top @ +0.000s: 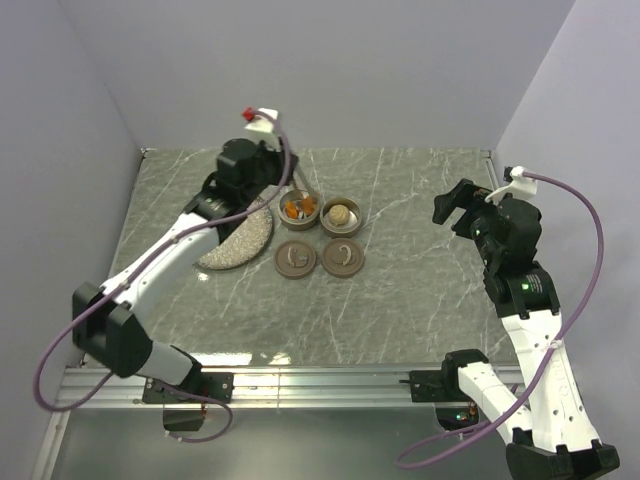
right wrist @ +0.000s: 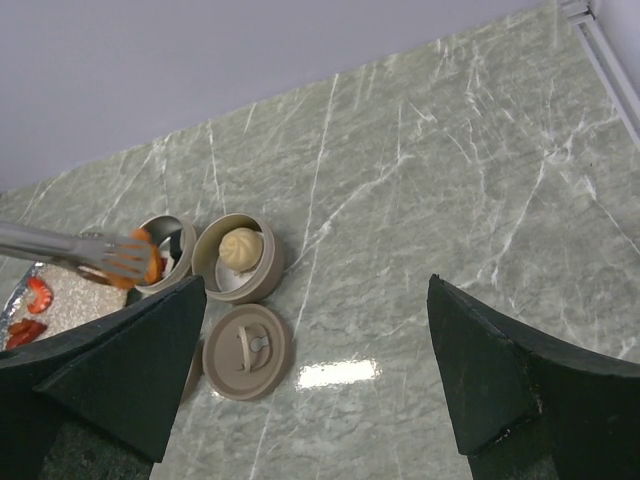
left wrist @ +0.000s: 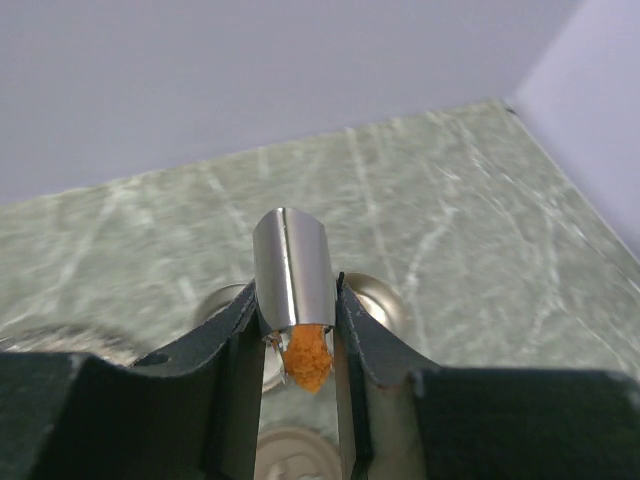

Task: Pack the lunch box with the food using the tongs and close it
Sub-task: Place the food into the lunch box, then pick up the food using the clamp

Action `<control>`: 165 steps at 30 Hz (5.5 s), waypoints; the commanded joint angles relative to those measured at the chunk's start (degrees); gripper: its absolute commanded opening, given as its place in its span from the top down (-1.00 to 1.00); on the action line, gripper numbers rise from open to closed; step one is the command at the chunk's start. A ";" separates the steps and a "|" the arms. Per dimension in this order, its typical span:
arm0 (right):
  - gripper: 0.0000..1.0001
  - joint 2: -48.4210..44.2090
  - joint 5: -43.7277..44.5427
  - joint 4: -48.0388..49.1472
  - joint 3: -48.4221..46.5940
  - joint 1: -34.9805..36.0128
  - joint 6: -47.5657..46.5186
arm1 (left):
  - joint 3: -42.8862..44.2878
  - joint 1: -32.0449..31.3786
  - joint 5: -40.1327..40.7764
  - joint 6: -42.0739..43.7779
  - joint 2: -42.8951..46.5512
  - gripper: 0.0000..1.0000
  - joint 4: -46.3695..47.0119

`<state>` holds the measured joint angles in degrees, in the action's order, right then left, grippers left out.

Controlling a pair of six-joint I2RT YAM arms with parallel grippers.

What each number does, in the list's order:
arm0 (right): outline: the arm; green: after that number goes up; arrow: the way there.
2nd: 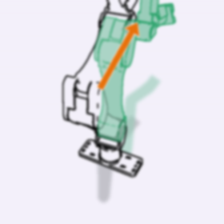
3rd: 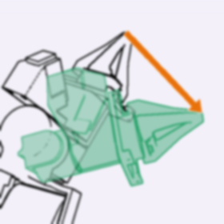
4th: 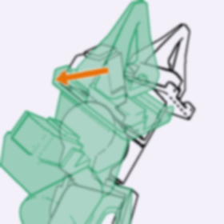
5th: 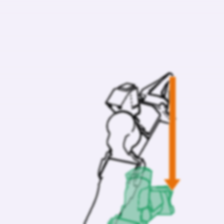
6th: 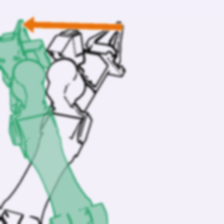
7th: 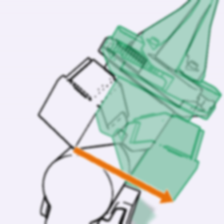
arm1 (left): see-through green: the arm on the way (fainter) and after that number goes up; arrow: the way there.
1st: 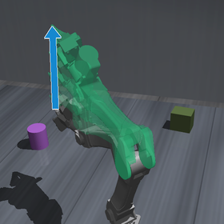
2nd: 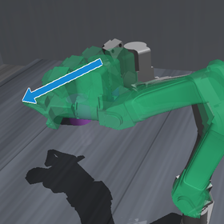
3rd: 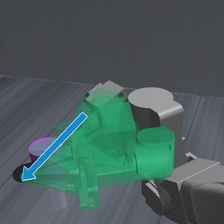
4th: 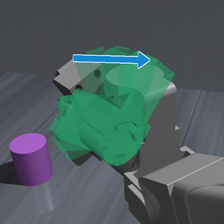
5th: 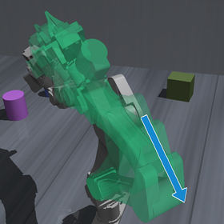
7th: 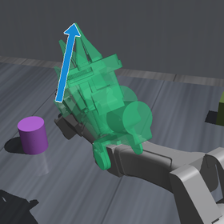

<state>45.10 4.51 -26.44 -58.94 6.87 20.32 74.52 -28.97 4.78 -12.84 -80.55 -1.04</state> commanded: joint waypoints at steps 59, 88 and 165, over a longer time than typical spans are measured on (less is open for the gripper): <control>-0.98 -3.71 3.31 -0.64 0.40 0.16 -0.01 | 10.13 -4.62 2.08 3.44 -10.34 0.11 4.55; -0.97 1.57 -2.32 5.78 1.72 0.16 0.78 | -16.59 21.58 33.02 -8.07 15.34 0.00 -7.05; -0.97 1.31 -1.70 4.81 1.02 0.16 0.95 | -16.52 18.70 15.44 -5.09 15.53 0.58 -0.63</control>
<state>46.83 2.50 -23.55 -56.69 6.87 21.19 54.19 -7.64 21.23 -16.43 -64.66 -2.13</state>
